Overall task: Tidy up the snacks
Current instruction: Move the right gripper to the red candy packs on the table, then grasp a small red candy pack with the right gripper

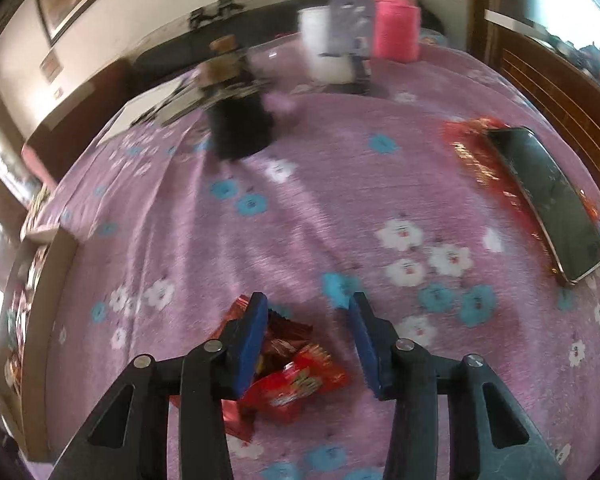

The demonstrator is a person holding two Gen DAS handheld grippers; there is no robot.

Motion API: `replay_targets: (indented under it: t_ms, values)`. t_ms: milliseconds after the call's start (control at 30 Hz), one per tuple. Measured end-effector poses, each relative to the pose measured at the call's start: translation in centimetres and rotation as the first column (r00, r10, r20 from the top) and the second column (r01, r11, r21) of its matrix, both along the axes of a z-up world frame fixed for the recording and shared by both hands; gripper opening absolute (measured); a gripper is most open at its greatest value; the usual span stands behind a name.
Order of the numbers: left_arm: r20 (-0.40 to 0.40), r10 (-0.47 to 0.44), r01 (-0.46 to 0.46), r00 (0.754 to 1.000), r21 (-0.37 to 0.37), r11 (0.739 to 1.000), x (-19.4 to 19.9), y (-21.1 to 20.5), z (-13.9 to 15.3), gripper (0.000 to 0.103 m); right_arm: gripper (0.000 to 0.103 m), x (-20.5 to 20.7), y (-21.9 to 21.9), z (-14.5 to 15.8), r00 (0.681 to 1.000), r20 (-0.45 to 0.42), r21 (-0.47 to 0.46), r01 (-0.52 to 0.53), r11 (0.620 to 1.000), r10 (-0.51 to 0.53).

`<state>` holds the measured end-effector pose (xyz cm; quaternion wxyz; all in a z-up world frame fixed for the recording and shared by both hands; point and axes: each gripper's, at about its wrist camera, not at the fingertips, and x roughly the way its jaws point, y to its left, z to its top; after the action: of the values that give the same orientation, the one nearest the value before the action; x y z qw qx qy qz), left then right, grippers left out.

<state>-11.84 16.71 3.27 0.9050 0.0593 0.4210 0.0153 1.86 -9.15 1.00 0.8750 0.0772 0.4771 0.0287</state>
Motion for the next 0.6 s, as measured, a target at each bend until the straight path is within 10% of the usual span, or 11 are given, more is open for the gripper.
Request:
replay_targets:
  t_ms: [433,600]
  values:
    - [-0.012,0.001,-0.001,1.0,-0.004,1.0,-0.1,0.2,-0.4,0.066,0.043,-5.4,10.9,0.8,0.933,-0.021,0.043,-0.359,0.932,0.36]
    - [-0.01,-0.008,0.008,1.0,-0.007,1.0,-0.2,0.1,-0.4,0.066,0.044,-6.8,7.6,4.5,0.948,0.1,0.122,-0.312,0.942,0.301]
